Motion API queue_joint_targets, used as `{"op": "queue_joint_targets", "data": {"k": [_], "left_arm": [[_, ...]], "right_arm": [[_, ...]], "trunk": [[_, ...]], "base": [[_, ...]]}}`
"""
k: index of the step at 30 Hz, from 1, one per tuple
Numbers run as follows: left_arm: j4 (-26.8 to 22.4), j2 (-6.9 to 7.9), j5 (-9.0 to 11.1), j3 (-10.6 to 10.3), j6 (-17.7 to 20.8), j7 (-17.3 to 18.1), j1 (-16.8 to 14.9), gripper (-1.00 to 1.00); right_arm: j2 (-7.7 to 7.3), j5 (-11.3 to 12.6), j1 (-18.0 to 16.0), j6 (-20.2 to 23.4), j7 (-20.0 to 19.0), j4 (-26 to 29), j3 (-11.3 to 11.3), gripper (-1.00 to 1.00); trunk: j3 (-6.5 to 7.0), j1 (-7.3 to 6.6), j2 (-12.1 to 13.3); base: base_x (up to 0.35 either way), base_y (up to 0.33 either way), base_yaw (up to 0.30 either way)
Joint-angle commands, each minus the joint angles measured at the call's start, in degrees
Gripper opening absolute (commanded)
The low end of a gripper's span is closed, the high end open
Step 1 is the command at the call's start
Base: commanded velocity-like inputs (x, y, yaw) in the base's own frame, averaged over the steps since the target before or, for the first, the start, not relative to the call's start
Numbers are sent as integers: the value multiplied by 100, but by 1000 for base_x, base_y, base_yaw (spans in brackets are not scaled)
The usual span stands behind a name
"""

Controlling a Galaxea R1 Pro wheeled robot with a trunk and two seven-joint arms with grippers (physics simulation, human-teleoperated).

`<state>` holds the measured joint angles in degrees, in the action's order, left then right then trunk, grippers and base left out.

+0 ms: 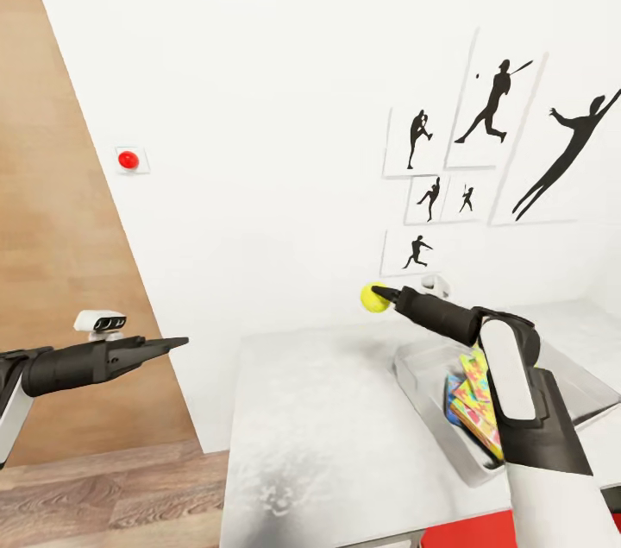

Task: Put all the toys in the child's room - the three board games (two on the bed and one on the table), the two jigsaw puzzles on the table, and the tennis ball on the table - inside the toy box on the table in the child's room.

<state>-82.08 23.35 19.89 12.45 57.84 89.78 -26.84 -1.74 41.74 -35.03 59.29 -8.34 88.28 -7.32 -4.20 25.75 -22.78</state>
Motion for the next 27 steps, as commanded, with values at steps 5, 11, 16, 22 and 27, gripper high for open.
{"op": "queue_joint_targets", "data": {"k": [5, 11, 16, 22, 27], "left_arm": [[-1, 3, -5, 3, 61, 22, -5, 100], [-1, 18, -10, 3, 61, 22, -5, 100], [-1, 25, -11, 10, 61, 22, -5, 100], [-1, 29, -11, 12, 61, 22, -5, 100], [-1, 29, -11, 12, 61, 22, -5, 100]], "right_arm": [[-9, -48, -399, 71, 524, -226, -51, -100], [-7, -64, -832, 71, 1342, -1071, -5, -100], [-103, -48, -1150, 71, 2454, -2064, -33, -100], [-401, -22, -1226, 71, 2685, -2351, -56, -100], [-555, -18, -1237, 71, 2708, -2814, -59, -100]], "trunk": [[-14, 4, -14], [-14, 4, -14], [-14, 4, -14], [-14, 4, -14], [-14, 4, -14]], "base": [[0, 0, 0], [0, 0, 0], [0, 0, 0], [0, 0, 0], [0, 0, 0]]}}
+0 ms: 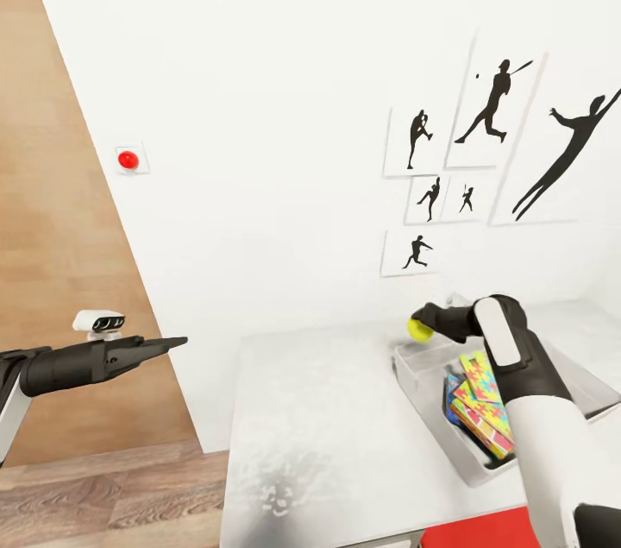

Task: Put all the toys in the child's room - the three board games (two on the bed and one on the table), the two jigsaw puzzles on the table, and the tennis ball on the table - inside the toy box on the table in the child's room.

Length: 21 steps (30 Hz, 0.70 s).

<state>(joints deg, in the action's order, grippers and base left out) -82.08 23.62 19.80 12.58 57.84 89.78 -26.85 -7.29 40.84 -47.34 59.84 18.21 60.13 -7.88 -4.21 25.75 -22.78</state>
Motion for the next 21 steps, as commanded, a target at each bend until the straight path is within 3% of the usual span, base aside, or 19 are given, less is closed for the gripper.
{"op": "queue_joint_targets", "data": {"k": [1, 21], "left_arm": [[-1, 2, -3, -1, 61, 22, -5, 100], [-1, 2, -3, -1, 61, 22, -5, 100]], "right_arm": [[-10, 71, -8, 16, 55, -125, -3, -100], [-47, 17, 0, 16, 63, -844, 5, -100]], "trunk": [[-13, 4, -14], [-13, 4, -14]], "base": [[0, 0, 0], [0, 0, 0]]}}
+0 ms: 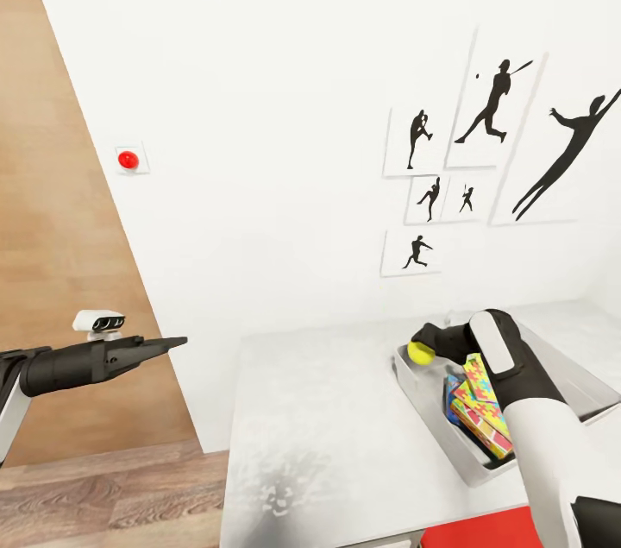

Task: Put all the toys in the child's room - the three board games (two on the bed and one on the table), the two jigsaw puzzles on the table, and the tennis ball on the table - inside the toy box on the table in the child's room.

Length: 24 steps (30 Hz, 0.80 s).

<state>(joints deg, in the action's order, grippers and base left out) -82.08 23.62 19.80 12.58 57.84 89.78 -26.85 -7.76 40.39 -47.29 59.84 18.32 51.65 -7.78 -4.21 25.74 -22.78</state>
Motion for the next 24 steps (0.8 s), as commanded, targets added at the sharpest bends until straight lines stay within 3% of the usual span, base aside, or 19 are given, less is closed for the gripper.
{"op": "queue_joint_targets", "data": {"k": [1, 18, 24], "left_arm": [[-1, 2, -3, -1, 61, 22, -5, 100], [-1, 2, -3, -1, 61, 22, -5, 100], [-1, 2, -3, -1, 61, 22, -5, 100]], "right_arm": [[-2, 60, -3, 16, 48, 7, -4, -100], [-16, 48, 10, 16, 57, 29, 5, -100], [-172, 50, 30, 16, 57, 22, 5, -100]], "trunk": [[-14, 4, -13], [-77, 4, -13], [-132, 4, -13]], "base": [[0, 0, 0], [0, 0, 0], [0, 0, 0]]}}
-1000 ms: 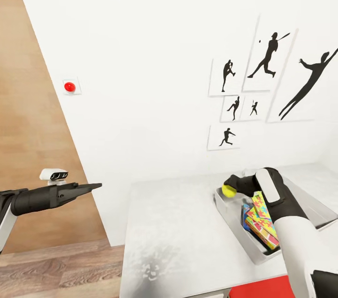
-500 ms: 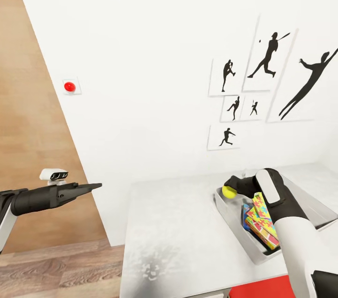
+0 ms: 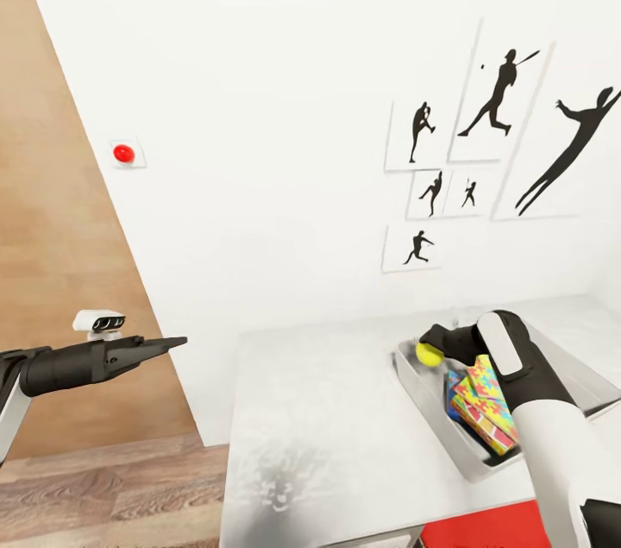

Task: Put all the toys in the child's room - the three board games (two on the bed and one on the table), the two jigsaw puzzles on the table, and the tennis ball on the table - inside the toy box on the table in the child's room.

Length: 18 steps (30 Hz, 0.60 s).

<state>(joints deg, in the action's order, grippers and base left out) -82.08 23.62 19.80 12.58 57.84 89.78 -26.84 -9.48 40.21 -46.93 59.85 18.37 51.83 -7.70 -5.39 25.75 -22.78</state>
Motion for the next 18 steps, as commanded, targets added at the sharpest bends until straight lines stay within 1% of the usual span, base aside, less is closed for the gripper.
{"op": "queue_joint_targets", "data": {"k": [1, 5, 12, 18], "left_arm": [[-1, 2, -2, -1, 61, 22, -5, 100], [-1, 2, -2, -1, 61, 22, -5, 100], [-1, 2, -2, -1, 61, 22, -3, 100], [-1, 2, -2, -1, 61, 22, -5, 100]], "right_arm": [[-20, 69, -3, 15, 52, 4, -4, -100], [-73, 74, -9, 15, 53, 3, -4, -100], [-85, 75, -12, 11, 46, 10, -12, -100], [-81, 75, -12, -156, 44, 7, 13, -100]], "trunk": [[-23, 4, -14], [-59, 4, -14], [-89, 4, -14], [-105, 4, -14]], "base": [[0, 0, 0], [0, 0, 0], [0, 0, 0], [0, 0, 0]]}}
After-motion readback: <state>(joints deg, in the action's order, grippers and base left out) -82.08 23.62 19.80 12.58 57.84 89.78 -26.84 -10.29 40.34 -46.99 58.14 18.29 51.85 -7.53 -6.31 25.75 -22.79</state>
